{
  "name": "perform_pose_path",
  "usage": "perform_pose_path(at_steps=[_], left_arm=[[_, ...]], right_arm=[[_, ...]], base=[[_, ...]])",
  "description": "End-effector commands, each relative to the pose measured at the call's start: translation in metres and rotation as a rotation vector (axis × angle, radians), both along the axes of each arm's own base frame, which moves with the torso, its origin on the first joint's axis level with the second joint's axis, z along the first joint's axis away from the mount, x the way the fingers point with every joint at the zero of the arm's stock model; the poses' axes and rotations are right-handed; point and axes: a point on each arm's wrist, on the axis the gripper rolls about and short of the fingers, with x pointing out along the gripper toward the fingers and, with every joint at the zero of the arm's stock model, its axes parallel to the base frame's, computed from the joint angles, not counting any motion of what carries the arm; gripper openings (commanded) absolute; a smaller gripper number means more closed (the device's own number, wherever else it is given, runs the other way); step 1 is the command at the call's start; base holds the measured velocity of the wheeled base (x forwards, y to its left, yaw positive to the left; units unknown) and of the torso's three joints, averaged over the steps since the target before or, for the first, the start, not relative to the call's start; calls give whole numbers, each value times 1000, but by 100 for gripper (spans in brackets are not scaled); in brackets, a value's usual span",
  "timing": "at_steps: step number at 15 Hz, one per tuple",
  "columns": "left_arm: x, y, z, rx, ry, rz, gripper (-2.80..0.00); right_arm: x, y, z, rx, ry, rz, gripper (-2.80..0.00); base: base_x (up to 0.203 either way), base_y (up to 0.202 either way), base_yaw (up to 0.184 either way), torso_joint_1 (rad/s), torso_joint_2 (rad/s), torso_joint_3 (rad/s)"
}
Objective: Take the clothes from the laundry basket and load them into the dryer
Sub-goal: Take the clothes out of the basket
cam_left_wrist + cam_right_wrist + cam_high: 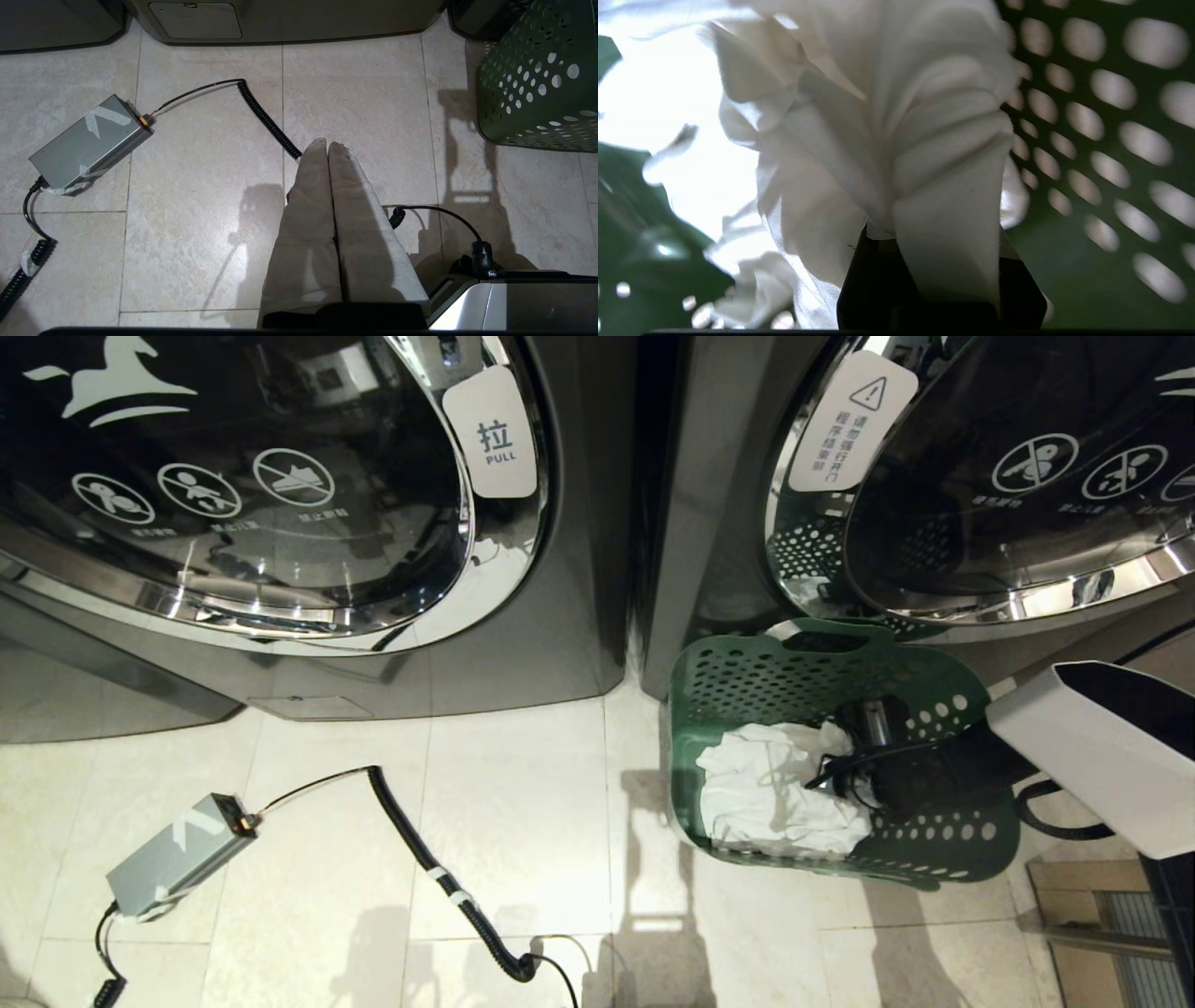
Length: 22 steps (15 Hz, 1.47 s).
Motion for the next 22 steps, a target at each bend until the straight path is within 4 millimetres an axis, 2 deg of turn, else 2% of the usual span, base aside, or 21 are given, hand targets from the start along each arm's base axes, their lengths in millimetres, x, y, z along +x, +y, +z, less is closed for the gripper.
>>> perform_pose_path(at_steps=[1, 3, 6, 8, 12, 15, 17, 20, 22], left_arm=[[0, 0, 0, 0, 0, 0, -280], [0, 0, 0, -1, 0, 0, -280], [0, 0, 0, 0, 0, 0, -280], [0, 0, 0, 1, 1, 0, -280], [0, 0, 0, -1, 0, -1, -280], [0, 0, 0, 0, 1, -1, -280], [0, 0, 0, -1, 0, -1, -280], [0, 0, 0, 0, 1, 0, -280], [0, 0, 0, 1, 1, 0, -280]], right_arm=[[-25, -3, 36, -4, -37, -12, -280], [-51, -5, 59, -12, -47, -12, -280], [-85, -7, 105, 8, -99, 21, -280], [-108, -10, 121, 20, -28, 45, -280], [-147, -14, 164, -24, -50, 108, -280], [-191, -16, 192, -105, -88, 181, -280], [-228, -18, 198, -144, -112, 225, -280], [-285, -23, 195, -173, -162, 258, -280], [-328, -28, 183, -223, -215, 288, -280]], base=[[0, 0, 0, 0, 0, 0], [0, 0, 0, 0, 0, 0], [0, 0, 0, 0, 0, 0], [0, 0, 0, 0, 0, 0], [0, 0, 0, 0, 0, 0], [0, 0, 0, 0, 0, 0], [0, 0, 0, 0, 0, 0], [0, 0, 0, 0, 0, 0], [0, 0, 0, 0, 0, 0]])
